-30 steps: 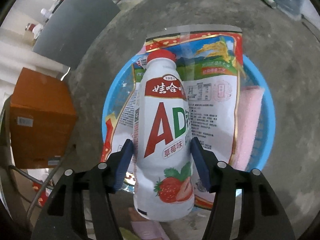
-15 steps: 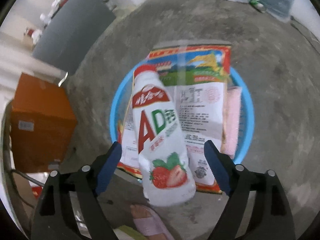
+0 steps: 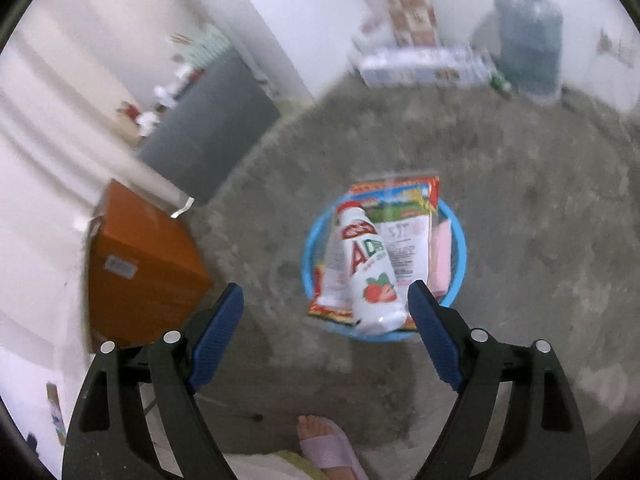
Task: Collect trash
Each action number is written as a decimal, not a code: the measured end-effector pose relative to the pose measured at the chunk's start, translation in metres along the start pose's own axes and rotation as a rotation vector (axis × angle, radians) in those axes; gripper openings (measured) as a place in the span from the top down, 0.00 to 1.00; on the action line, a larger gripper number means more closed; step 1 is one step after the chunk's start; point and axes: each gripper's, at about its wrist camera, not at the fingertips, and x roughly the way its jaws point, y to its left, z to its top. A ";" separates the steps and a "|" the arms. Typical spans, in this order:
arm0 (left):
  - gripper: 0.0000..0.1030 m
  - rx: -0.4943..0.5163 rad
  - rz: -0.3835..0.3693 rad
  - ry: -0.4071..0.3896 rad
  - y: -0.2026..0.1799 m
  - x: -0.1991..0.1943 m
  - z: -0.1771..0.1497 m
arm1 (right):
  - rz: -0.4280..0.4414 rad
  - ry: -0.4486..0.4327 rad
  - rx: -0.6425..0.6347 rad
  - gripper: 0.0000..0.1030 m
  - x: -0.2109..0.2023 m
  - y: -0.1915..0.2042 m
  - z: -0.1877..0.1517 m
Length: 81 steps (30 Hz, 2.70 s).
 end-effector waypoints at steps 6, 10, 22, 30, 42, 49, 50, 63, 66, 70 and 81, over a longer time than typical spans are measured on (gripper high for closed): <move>0.09 0.023 0.013 -0.090 -0.014 -0.025 -0.027 | 0.022 -0.173 -0.092 0.08 -0.110 0.049 -0.068; 0.05 0.093 0.082 -0.165 -0.029 -0.037 -0.037 | 0.004 -0.279 -0.203 0.08 -0.165 0.095 -0.127; 0.05 0.007 0.321 -0.270 -0.043 -0.050 -0.042 | -0.009 -0.417 -0.358 0.08 -0.218 0.158 -0.167; 0.05 0.093 0.440 -0.174 -0.077 -0.021 -0.060 | -0.206 -0.420 -0.341 0.08 -0.220 0.139 -0.183; 0.05 0.011 0.575 -0.062 -0.068 0.007 -0.081 | -0.375 -0.345 -0.348 0.08 -0.194 0.122 -0.191; 0.05 0.009 0.599 -0.058 -0.068 0.011 -0.079 | -0.397 -0.342 -0.362 0.08 -0.194 0.125 -0.197; 0.05 0.010 0.603 -0.058 -0.068 0.012 -0.080 | -0.400 -0.344 -0.361 0.08 -0.194 0.125 -0.197; 0.05 0.008 0.598 -0.039 -0.079 0.019 -0.088 | -0.405 -0.340 -0.360 0.08 -0.192 0.126 -0.199; 0.05 0.026 0.589 -0.037 -0.086 0.021 -0.089 | -0.410 -0.333 -0.364 0.08 -0.190 0.126 -0.199; 0.05 0.036 0.579 -0.036 -0.090 0.023 -0.088 | -0.421 -0.337 -0.375 0.08 -0.187 0.125 -0.199; 0.05 0.034 0.581 -0.039 -0.092 0.024 -0.089 | -0.420 -0.336 -0.382 0.08 -0.187 0.123 -0.196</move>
